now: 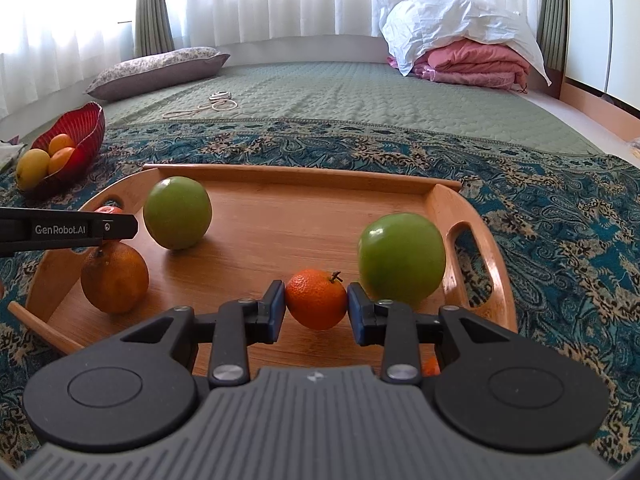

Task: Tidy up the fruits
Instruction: 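Carry both mandarins over the wooden tray and lower them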

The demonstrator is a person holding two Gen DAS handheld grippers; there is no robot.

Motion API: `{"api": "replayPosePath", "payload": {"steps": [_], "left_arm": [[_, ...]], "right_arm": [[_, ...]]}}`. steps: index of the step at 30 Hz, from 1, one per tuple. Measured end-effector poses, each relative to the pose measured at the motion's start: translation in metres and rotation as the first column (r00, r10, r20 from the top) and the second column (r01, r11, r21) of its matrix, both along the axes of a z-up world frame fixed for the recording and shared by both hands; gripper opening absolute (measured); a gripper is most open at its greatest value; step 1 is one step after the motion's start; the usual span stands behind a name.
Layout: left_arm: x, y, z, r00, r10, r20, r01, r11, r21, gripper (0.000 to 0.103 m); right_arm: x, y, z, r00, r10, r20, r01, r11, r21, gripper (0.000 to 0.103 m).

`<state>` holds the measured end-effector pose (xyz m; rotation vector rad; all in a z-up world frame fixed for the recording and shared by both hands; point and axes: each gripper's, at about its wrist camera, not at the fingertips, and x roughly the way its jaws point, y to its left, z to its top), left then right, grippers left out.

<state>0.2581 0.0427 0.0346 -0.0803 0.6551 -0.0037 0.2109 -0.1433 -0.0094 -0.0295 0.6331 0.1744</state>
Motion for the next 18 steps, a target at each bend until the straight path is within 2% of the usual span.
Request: {"api": "replayPosePath", "payload": {"steps": [18], "left_arm": [[0.0005,-0.0012,-0.0033,1.0,0.0,0.002,0.0,1.0,0.012,0.033]], "right_arm": [[0.0012,0.0027,-0.0066,1.0,-0.003,-0.009,0.003,1.0,-0.005,0.039]]}}
